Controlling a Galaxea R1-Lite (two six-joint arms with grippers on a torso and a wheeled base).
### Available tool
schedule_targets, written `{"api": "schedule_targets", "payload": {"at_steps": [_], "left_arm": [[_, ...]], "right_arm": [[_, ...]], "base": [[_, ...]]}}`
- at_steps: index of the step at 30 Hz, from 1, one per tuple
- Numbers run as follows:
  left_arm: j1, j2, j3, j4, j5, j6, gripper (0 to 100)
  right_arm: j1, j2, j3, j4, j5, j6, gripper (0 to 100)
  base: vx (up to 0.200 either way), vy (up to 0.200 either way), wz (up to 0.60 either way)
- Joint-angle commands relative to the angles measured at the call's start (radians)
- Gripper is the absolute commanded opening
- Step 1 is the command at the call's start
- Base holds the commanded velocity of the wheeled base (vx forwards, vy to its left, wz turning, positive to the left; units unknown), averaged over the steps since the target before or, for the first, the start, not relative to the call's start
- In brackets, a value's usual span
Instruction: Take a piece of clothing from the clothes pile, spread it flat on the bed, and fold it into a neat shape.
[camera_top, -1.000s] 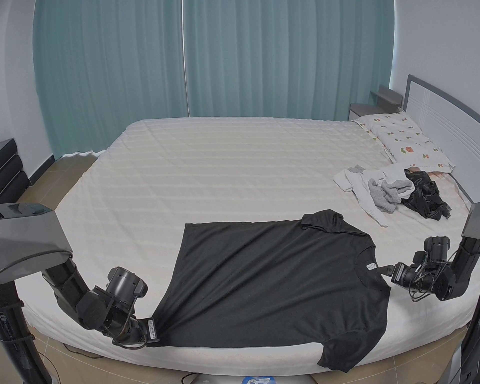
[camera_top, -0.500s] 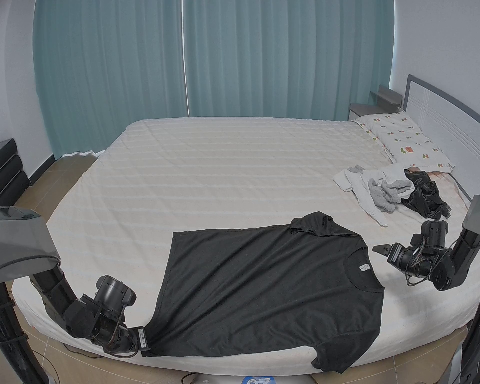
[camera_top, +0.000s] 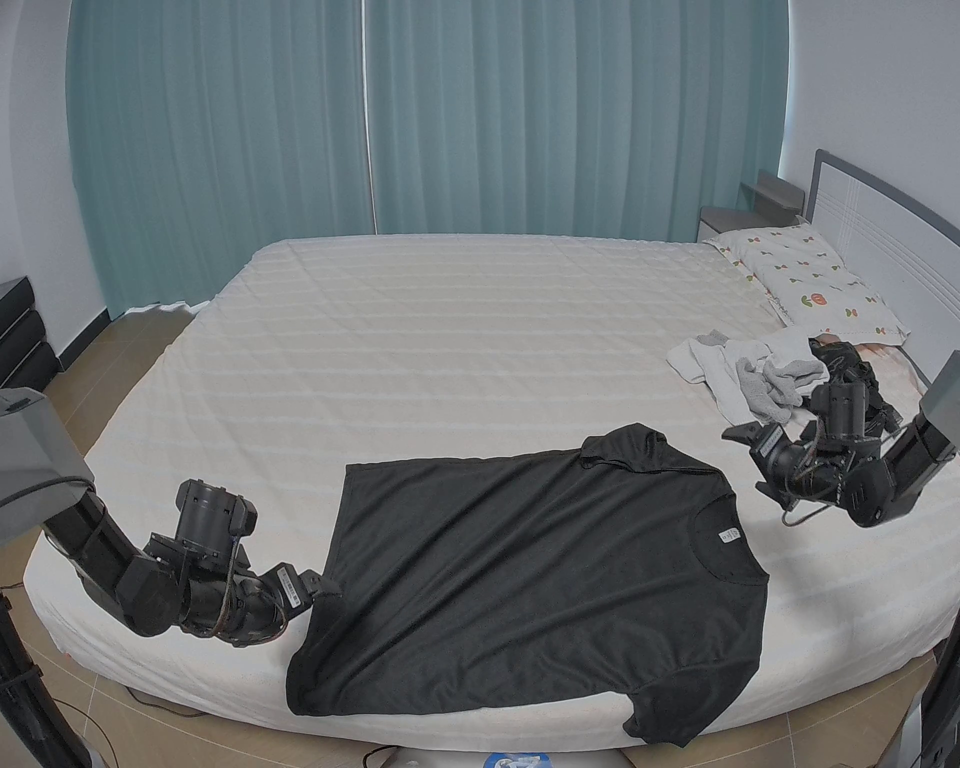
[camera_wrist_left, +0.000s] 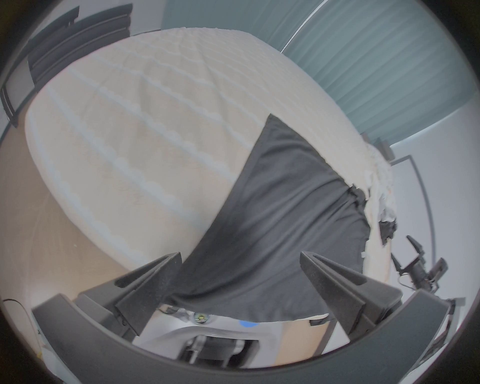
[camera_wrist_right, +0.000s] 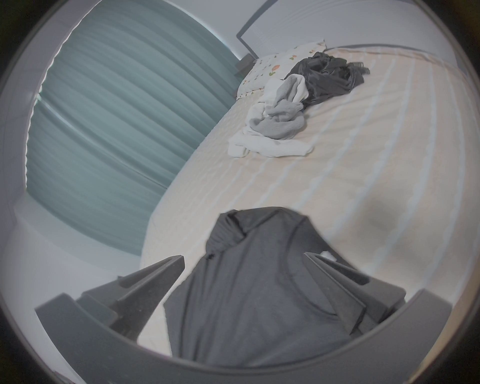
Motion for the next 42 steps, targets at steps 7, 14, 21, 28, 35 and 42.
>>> {"api": "schedule_targets", "payload": {"at_steps": [7,14,21,28,35,42], "left_arm": [[0.019,0.060,-0.032,-0.198,-0.194,-0.163,100],[0.019,0.090,0.008,-0.280,-0.195,-0.163,100],[0.019,0.090,0.014,-0.281,-0.194,-0.165,100],[0.018,0.092,0.016,-0.281,-0.194,-0.163,100],[0.018,0.090,0.022,-0.281,-0.194,-0.163,100],[0.016,0.090,0.025,-0.283,-0.194,-0.163,100]], "right_arm": [[0.166,0.310,-0.439,0.147,-0.027,0.167,100],[0.183,0.477,-0.707,0.310,-0.036,0.165,100],[0.178,0.589,-0.911,0.417,-0.053,0.165,100],[0.175,0.610,-0.954,0.457,-0.053,0.165,100],[0.169,0.656,-1.016,0.445,-0.056,0.171,100],[0.163,0.719,-1.124,0.434,-0.090,0.167,100]], "base": [[0.000,0.000,0.00],[0.000,0.000,0.00],[0.000,0.000,0.00],[0.000,0.000,0.00],[0.000,0.000,0.00],[0.000,0.000,0.00]]}}
